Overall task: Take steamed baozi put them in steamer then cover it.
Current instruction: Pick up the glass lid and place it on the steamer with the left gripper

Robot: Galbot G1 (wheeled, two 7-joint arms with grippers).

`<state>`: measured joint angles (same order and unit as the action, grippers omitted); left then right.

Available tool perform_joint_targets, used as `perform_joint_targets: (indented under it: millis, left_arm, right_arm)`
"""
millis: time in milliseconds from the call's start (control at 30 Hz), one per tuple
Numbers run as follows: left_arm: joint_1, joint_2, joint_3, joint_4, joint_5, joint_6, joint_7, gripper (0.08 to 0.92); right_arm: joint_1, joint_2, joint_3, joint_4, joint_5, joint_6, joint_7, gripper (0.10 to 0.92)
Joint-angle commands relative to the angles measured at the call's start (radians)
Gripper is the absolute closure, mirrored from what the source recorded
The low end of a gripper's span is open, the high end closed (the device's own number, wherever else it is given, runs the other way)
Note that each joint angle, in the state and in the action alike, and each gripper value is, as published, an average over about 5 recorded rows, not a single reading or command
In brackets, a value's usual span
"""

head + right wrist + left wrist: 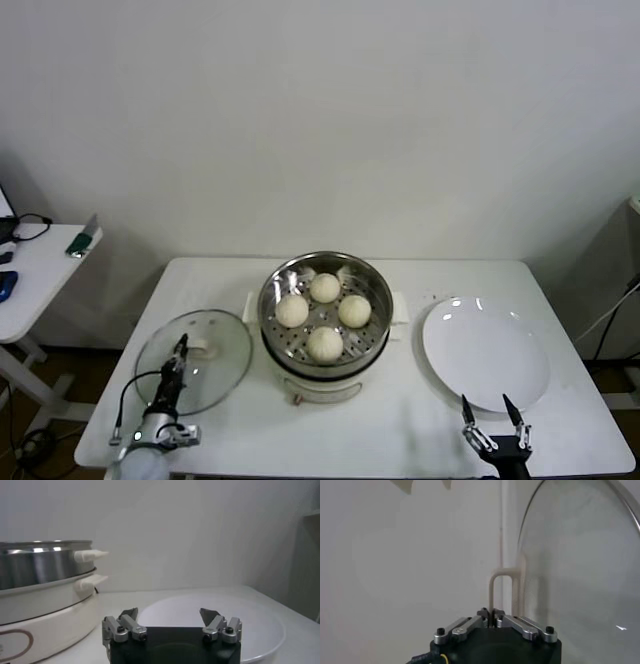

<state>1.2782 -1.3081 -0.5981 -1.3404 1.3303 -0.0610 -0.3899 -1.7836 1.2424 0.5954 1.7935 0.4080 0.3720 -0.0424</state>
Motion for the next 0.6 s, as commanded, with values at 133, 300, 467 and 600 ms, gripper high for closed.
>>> perform_joint_targets:
  millis: [133, 300, 467, 600]
  left_arm:
    - [0.07, 0.069, -0.014, -0.296, -0.188, 0.057, 0.103, 0.862]
    - [0.12, 0.166, -0.036, -0.498, -0.307, 0.152, 0.221, 0.862]
    - [0.156, 0.246, -0.056, -0.643, -0.373, 0.272, 0.337, 0.862]
    - [0.151, 0.275, -0.035, -0.717, -0.374, 0.337, 0.388, 0.862]
  right_arm:
    - [-0.006, 0.002, 0.006, 0.02, -0.008, -0.003, -0.004, 0.203]
    - [-0.009, 0.0, 0.007, 0.029, -0.017, -0.004, -0.003, 0.203]
    - [-0.009, 0.004, 0.006, 0.028, -0.054, -0.005, 0.006, 0.203]
    - [-0.009, 0.009, 0.002, 0.027, -0.074, -0.006, 0.014, 0.203]
